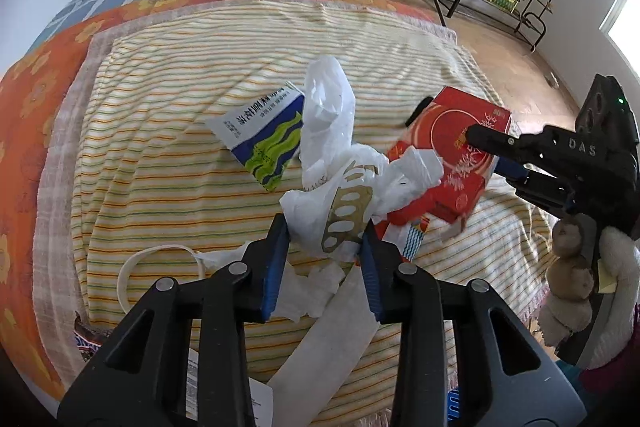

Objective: Collect trash
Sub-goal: 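Close the left tool on the tissues while the right tool grips the red box, then carry tissues and red box down over the blue basket with both tools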

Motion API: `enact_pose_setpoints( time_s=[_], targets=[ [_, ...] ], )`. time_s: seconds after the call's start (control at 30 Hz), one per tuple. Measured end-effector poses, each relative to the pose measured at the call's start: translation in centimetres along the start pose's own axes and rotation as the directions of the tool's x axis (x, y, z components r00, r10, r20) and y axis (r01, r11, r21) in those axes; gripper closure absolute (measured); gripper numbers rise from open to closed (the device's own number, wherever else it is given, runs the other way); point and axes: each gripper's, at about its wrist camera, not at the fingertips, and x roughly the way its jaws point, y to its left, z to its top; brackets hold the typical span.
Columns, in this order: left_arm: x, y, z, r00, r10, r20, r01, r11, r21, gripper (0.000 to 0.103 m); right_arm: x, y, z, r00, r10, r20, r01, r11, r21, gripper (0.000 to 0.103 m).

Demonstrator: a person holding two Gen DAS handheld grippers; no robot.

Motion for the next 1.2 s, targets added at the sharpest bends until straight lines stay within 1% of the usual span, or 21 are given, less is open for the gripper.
enact_pose_setpoints(
  time_s=[0.03, 0.1, 0.2, 0.37, 0.47, 0.57, 0.7, 0.83, 1.0, 1.2],
  targets=[
    [-0.3, 0.3, 0.1, 1.000, -0.007, 0.006, 0.007, 1.000, -0.009, 0.070, -0.1, 0.9, 0.0, 1.000, -0.008, 0.002, 0.008, 0.999, -0.039, 0.082],
    [-0.7, 0.7, 0.4, 1.000, -0.023, 0.016, 0.024, 0.999, -0.027, 0.071, -0.5, 2.1, -0.2, 1.000, -0.022, 0.013, 0.023, 0.994, -0.105, 0.083],
    [-1.4, 1.5, 0.6, 0.998, -0.051, 0.031, 0.052, 0.997, -0.060, 0.073, -1.3, 4.2, -0.8, 0.998, -0.048, 0.041, 0.056, 0.974, -0.219, 0.085],
    [-2.3, 2.3, 0.7, 0.997, -0.067, 0.050, 0.071, 0.994, -0.087, 0.075, -2.5, 6.5, -1.7, 0.994, -0.069, 0.086, 0.094, 0.938, -0.332, 0.088],
    [-2.9, 2.4, 0.6, 0.996, -0.066, 0.065, 0.072, 0.993, -0.093, 0.076, -3.5, 7.2, -2.1, 0.989, -0.083, 0.122, 0.124, 0.916, -0.383, 0.088],
    [-3.5, 2.4, 0.6, 0.995, -0.068, 0.078, 0.075, 0.993, -0.092, 0.076, -4.3, 7.3, -2.1, 0.989, -0.075, 0.130, 0.120, 0.916, -0.383, 0.088],
    [-4.6, 2.5, 0.5, 0.992, -0.078, 0.100, 0.087, 0.991, -0.099, 0.076, -5.3, 7.5, -2.4, 0.985, -0.079, 0.153, 0.134, 0.909, -0.395, 0.088],
    [-5.9, 2.9, 0.5, 0.988, -0.084, 0.127, 0.098, 0.989, -0.107, 0.076, -6.7, 7.5, -2.6, 0.985, -0.060, 0.164, 0.122, 0.910, -0.396, 0.088],
    [-7.6, 3.1, 0.3, 0.983, -0.098, 0.157, 0.117, 0.987, -0.112, 0.076, -8.0, 8.4, -3.2, 0.980, -0.056, 0.190, 0.134, 0.893, -0.431, 0.088],
    [-9.6, 2.4, -1.0, 0.980, -0.106, 0.171, 0.120, 0.990, -0.075, 0.076, -9.4, 9.2, -5.0, 0.982, -0.054, 0.182, 0.136, 0.869, -0.476, 0.088]
  ],
)
